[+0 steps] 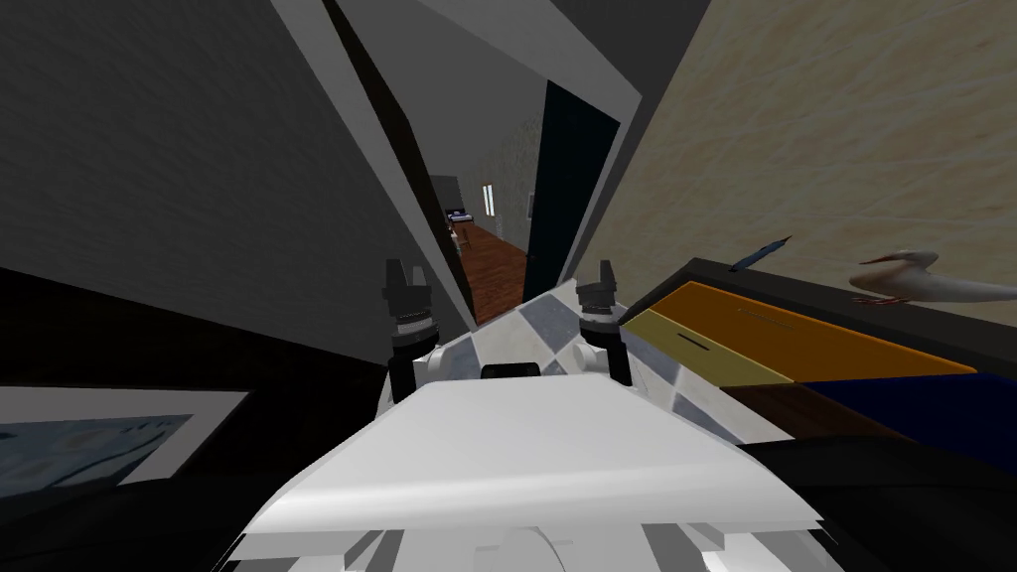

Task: Push the door open

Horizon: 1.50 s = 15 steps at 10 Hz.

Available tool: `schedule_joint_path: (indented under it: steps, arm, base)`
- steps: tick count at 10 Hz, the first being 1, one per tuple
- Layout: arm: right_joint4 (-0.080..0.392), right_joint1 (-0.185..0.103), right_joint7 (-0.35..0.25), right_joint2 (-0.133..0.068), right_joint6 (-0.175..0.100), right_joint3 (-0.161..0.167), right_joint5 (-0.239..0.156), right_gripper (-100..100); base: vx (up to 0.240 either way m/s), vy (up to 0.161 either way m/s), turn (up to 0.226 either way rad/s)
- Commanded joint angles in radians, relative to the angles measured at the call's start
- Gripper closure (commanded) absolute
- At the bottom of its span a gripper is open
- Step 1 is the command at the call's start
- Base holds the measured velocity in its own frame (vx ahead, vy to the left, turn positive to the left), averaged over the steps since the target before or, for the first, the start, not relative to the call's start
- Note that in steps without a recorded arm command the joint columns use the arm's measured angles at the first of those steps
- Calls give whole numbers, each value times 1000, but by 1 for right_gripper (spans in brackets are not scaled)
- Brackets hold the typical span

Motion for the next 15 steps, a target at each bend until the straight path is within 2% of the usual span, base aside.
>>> schedule_joint_path:
  steps: [1,9,15]
  arm:
    - [44,-15,-7,-3,-14,3,10,-100]
    - [203,-72,-37,-20,-58,3,41,-100]
    - [353,-127,-66,-32,-100,3,71,-100]
  base:
    - [90,-43,31]
    - [90,-50,27]
    - [92,-61,33]
